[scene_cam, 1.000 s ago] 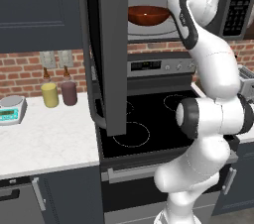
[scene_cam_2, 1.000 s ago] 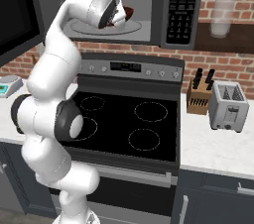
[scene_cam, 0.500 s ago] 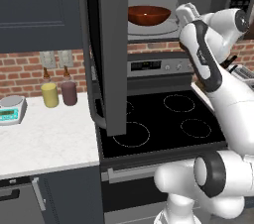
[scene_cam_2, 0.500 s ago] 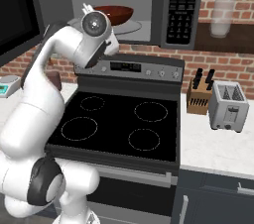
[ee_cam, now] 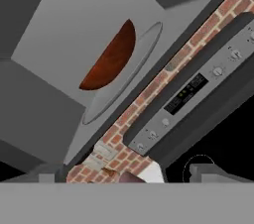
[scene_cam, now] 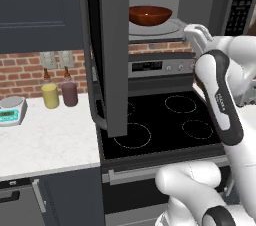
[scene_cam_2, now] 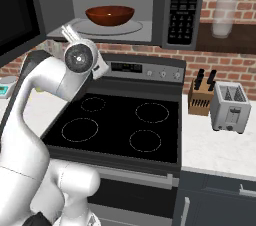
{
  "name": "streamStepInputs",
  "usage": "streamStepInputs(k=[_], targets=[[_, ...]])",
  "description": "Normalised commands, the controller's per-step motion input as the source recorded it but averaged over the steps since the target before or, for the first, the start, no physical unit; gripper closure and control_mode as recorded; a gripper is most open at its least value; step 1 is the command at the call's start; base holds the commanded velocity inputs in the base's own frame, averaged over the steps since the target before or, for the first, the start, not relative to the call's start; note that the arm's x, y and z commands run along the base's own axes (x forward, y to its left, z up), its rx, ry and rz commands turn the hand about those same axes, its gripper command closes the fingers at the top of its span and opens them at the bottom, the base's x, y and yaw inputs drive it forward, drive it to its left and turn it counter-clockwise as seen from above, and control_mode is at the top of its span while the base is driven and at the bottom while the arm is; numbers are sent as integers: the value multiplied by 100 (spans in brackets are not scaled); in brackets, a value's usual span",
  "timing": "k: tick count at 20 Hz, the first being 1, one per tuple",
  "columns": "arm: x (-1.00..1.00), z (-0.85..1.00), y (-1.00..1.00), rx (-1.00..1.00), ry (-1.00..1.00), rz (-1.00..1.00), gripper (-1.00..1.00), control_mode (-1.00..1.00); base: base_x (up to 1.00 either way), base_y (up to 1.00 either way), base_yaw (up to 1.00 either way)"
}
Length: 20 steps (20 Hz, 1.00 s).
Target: Open the microwave, place the bowl with waffle inside the microwave, then close the microwave door and turn it on.
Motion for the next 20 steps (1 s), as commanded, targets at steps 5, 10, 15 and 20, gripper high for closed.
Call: streamStepInputs(k=[5,10,15,20], targets=[[-100,0,60,-21,0,11,100,-100,0,0,0],[-100,3,46,-21,0,10,100,-100,0,0,0],[-100,6,28,-19,0,4,100,-100,0,0,0],[-100,11,16,-21,0,0,100,-100,0,0,0]])
